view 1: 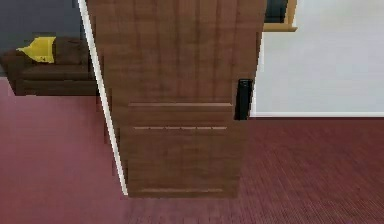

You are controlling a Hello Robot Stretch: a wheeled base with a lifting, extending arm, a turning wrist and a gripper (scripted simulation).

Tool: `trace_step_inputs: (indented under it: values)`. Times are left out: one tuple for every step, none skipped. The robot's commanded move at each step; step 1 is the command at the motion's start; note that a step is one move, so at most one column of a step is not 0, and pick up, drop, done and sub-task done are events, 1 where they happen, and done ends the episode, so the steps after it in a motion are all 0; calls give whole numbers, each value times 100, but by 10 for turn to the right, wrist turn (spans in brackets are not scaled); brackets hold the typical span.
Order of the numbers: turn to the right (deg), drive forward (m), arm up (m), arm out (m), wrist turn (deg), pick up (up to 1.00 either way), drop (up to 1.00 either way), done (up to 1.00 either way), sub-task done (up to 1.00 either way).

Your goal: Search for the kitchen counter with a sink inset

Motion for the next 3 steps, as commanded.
trace_step_inputs:
  values:
    - [-90, 0, 0, 0, 0, 0, 0, 0, 0]
    - [0, 75, 0, 0, 0, 0, 0, 0, 0]
    - [-450, 0, 0, 0, 0, 0, 0, 0, 0]
